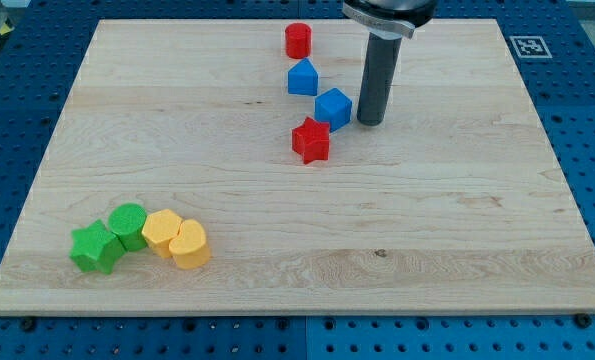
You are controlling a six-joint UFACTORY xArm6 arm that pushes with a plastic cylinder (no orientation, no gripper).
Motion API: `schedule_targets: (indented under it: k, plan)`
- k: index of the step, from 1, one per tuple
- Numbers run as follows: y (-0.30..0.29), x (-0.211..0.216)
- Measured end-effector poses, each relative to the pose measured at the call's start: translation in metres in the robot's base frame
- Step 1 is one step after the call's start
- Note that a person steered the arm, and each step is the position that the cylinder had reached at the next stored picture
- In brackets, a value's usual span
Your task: Move your arm towards the green star
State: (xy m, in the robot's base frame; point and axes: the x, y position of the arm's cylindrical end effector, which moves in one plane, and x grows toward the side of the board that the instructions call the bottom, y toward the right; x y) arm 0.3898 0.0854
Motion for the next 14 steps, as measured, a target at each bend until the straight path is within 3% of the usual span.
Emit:
schedule_targets:
  k: [3, 5, 7, 8, 12, 14]
  plan:
    - [-0.034, -0.011]
    - [0.011, 0.005]
    - [0.015, 0.116]
    - [-0.046, 0.122]
    - [-0.378, 0.092]
    - [-0.39, 0.144]
